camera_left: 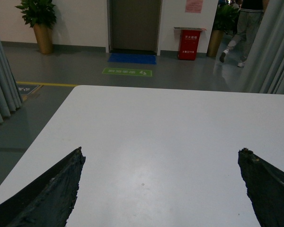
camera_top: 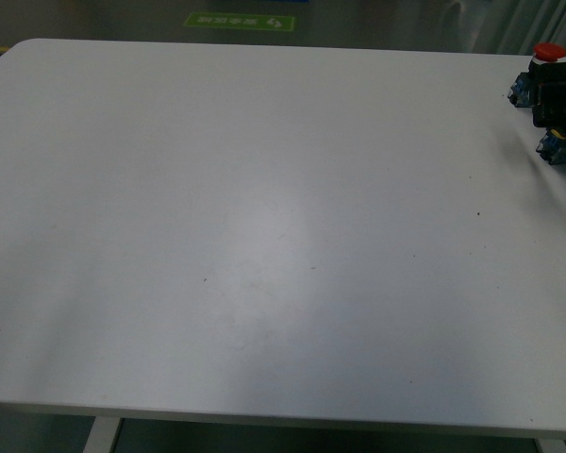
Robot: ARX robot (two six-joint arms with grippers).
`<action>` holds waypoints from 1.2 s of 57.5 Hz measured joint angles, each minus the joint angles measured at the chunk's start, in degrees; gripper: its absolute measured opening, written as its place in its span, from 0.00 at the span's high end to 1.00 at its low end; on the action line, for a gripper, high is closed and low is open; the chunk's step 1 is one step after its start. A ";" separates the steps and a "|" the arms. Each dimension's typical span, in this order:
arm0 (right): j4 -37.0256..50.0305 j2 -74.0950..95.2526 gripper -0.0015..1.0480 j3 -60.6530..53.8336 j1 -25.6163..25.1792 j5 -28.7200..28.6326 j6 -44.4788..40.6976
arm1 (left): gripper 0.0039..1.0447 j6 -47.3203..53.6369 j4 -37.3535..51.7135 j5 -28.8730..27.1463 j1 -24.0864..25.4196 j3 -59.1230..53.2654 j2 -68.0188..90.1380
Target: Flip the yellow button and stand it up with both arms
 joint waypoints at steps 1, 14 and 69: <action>-0.02 -0.02 0.15 0.00 0.00 -0.04 0.04 | 0.06 0.00 0.00 0.00 0.00 0.00 0.00; -0.02 -1.51 0.07 -0.02 0.07 -1.57 0.59 | 0.06 0.00 0.00 0.00 0.00 0.00 0.02; 41.59 -34.47 0.57 -40.00 2.62 -3.80 6.80 | 0.06 0.00 0.00 0.00 0.00 0.00 -0.02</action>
